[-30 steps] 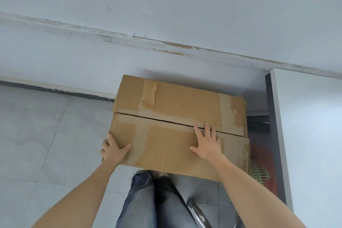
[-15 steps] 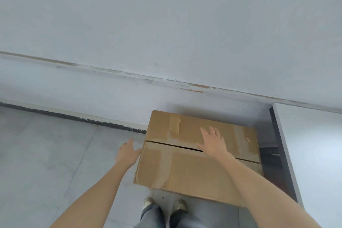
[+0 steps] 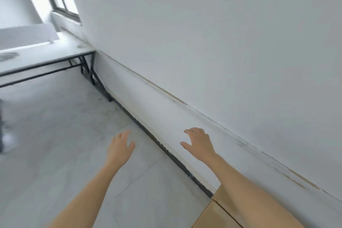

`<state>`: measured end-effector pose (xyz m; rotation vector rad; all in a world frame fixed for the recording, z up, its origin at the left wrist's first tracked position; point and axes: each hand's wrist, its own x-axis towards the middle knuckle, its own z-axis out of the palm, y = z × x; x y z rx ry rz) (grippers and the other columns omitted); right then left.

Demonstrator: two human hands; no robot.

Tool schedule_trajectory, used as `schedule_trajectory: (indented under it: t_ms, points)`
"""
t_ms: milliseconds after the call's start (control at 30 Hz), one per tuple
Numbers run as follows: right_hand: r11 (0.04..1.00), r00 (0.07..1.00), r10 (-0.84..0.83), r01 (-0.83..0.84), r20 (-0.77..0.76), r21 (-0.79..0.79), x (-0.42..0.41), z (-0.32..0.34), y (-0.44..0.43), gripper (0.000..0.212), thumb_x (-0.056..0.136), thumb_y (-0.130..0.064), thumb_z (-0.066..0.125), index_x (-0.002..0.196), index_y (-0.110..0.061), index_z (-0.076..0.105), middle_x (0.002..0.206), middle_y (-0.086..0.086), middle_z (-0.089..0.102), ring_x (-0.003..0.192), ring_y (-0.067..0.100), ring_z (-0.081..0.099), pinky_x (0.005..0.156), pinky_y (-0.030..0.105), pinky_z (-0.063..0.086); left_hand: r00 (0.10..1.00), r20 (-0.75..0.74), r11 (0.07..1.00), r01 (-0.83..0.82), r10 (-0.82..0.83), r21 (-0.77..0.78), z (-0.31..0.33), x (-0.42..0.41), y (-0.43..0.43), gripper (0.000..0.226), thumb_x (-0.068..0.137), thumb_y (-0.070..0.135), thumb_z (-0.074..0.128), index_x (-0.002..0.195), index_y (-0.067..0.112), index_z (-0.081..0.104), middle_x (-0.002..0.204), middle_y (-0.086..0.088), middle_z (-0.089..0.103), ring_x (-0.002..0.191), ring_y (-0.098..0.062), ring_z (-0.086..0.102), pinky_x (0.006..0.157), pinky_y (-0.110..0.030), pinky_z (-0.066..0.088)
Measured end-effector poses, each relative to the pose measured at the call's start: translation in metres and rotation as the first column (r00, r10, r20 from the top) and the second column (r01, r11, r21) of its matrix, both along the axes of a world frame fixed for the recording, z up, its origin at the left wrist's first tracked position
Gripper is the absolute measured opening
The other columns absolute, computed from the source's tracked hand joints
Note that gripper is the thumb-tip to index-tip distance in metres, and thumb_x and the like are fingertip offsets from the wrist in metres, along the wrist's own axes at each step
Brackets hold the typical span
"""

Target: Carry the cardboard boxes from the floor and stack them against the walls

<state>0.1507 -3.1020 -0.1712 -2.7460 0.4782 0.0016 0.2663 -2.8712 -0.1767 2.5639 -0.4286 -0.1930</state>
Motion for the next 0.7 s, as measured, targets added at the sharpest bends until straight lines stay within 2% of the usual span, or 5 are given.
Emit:
schedule_trajectory:
  t_ms: [133,267,400,500,700]
  points:
    - [0.97,0.967,0.243,-0.244,0.073,0.0,0.056,0.013,0.042,0.05,0.095,-0.041,0.044,0.14,-0.019,0.037,0.144,0.0,0.037,0.135,0.019,0.026,0.104,0.03,0.025,0.962,0.061,0.963,-0.268,0.268,0.0,0.016,-0.001,0.068,0.05,0.097,0.025,0.046,0.144,0.011,0.034,0.146,-0.011,0.038,0.136,-0.027,0.031,0.107,-0.037,0.028]
    - [0.889,0.882,0.452,-0.458,0.135,0.013,0.096,0.024,0.091,0.051,0.093,-0.04,0.049,0.138,-0.017,0.04,0.141,0.001,0.042,0.132,0.02,0.033,0.103,0.028,0.028,0.861,0.077,0.864,-0.503,0.503,-0.023,0.023,-0.03,0.128,0.048,0.097,0.024,0.047,0.142,0.009,0.038,0.144,-0.011,0.042,0.134,-0.028,0.034,0.107,-0.038,0.03]
    - [0.794,0.795,0.575,-0.6,0.195,0.104,0.107,0.024,0.137,0.05,0.091,-0.037,0.054,0.134,-0.014,0.045,0.135,0.003,0.048,0.128,0.021,0.038,0.104,0.03,0.029,0.709,0.08,0.714,-0.697,0.701,-0.067,0.022,-0.081,0.171,0.044,0.096,0.022,0.049,0.137,0.008,0.044,0.14,-0.012,0.046,0.132,-0.028,0.034,0.106,-0.038,0.031]
    - [0.696,0.712,0.669,-0.701,0.213,0.155,0.097,0.015,0.167,0.049,0.091,-0.038,0.055,0.133,-0.014,0.047,0.134,0.003,0.05,0.127,0.021,0.04,0.106,0.034,0.031,0.557,0.071,0.562,-0.82,0.827,-0.108,0.013,-0.134,0.191,0.041,0.095,0.02,0.051,0.134,0.007,0.049,0.136,-0.013,0.049,0.129,-0.03,0.038,0.104,-0.04,0.033]
    - [0.562,0.602,0.767,-0.797,0.222,0.221,0.057,-0.011,0.205,0.045,0.086,-0.03,0.064,0.126,-0.009,0.055,0.125,0.006,0.057,0.121,0.025,0.047,0.102,0.039,0.035,0.287,0.039,0.29,-0.945,0.957,-0.154,-0.015,-0.247,0.205,0.037,0.094,0.015,0.053,0.13,0.004,0.053,0.132,-0.014,0.053,0.127,-0.03,0.041,0.103,-0.038,0.032]
